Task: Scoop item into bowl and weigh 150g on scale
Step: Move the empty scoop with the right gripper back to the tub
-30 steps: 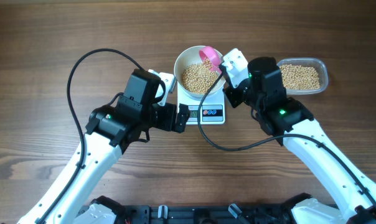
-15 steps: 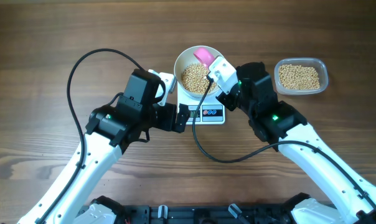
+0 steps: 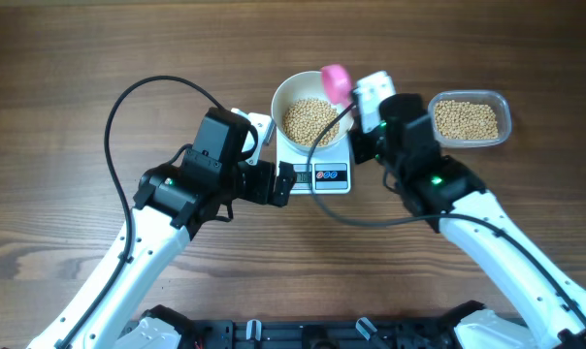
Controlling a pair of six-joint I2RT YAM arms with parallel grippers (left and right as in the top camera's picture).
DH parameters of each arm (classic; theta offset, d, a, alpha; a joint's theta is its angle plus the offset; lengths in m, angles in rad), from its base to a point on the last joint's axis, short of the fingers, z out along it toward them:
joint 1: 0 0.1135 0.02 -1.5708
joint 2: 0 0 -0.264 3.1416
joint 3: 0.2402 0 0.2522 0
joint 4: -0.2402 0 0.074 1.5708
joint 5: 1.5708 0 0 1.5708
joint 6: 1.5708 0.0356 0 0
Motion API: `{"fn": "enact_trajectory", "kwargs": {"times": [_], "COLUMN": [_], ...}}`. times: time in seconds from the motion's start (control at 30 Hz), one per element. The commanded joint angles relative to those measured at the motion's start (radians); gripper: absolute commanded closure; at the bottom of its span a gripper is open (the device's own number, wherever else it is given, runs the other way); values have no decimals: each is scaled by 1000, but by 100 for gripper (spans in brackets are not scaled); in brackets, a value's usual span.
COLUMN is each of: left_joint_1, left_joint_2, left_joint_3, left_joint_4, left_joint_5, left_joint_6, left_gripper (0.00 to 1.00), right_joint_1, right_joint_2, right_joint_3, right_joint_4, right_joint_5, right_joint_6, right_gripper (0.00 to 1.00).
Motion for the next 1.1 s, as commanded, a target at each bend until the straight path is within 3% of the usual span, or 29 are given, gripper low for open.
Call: {"fn": "enact_trajectory", "kwargs": {"times": [0.0,0.3,0.47,0.57,0.7,0.87,1.07], "left_joint_1": [-3,-3,-3,-3,-3,-3,-3], "left_joint_2": [-9,-9,-9,-9,-9,-9,-9], "left_joint_3": [1,1,1,1,1,1,1], "left_joint_4": [3,3,3,3,3,3,3], "left_joint_5": [5,5,5,5,5,5,5], "left_joint_6": [16,16,16,16,16,16,16], "left_gripper": [0,0,0,0,0,0,0], "right_joint_1": [-127,-478,-623,-637,-637,-636,-636], "right_joint_2": [-93,-150,-151,-151,-143,-80,-17], "right_joint_3": [9,9,9,9,9,8,8], "right_joint_4": [4,-51,-133,-158,-208,-297,-282], "right_joint_5": [-136,-393,-245,-60,79,85,85], "right_joint_6": [167,245,119,-45,-147,-330,-343], "right_gripper": [96,96,96,96,96,96,96]}}
